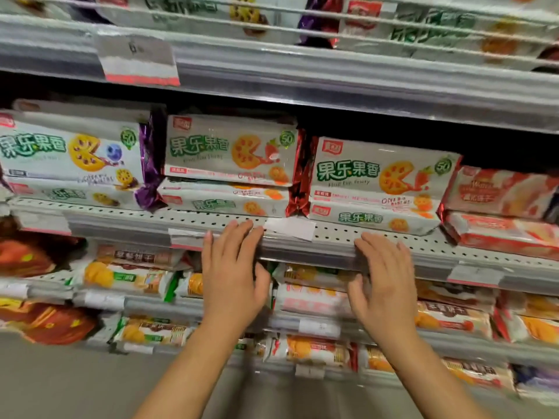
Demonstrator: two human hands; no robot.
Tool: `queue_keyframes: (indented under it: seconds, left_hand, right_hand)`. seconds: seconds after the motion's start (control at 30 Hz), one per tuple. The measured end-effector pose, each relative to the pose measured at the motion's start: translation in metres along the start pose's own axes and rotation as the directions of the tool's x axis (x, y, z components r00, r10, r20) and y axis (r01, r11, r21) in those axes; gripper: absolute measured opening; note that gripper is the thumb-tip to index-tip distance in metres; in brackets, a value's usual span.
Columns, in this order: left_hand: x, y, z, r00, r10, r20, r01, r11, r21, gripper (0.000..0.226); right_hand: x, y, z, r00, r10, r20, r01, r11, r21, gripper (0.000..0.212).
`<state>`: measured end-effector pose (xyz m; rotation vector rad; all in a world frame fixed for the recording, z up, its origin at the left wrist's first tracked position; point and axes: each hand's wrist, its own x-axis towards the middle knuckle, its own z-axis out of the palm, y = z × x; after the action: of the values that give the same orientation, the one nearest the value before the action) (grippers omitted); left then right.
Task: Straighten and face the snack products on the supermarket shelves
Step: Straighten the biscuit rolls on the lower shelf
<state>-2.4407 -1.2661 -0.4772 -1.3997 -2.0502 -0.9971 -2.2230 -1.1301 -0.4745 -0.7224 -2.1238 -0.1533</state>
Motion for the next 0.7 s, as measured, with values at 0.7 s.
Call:
queue_keyframes:
  seconds: [0.7]
  left_hand:
    - [-0.001, -0.01, -0.017, 0.98, 0.057, 0.189, -0.069, 0.996, 0.058, 0.062]
  right_hand:
    - [-0.015, 0.021, 0.069, 0.728, 0.225, 0.647, 0.013, 0.94, -0.342, 0.038]
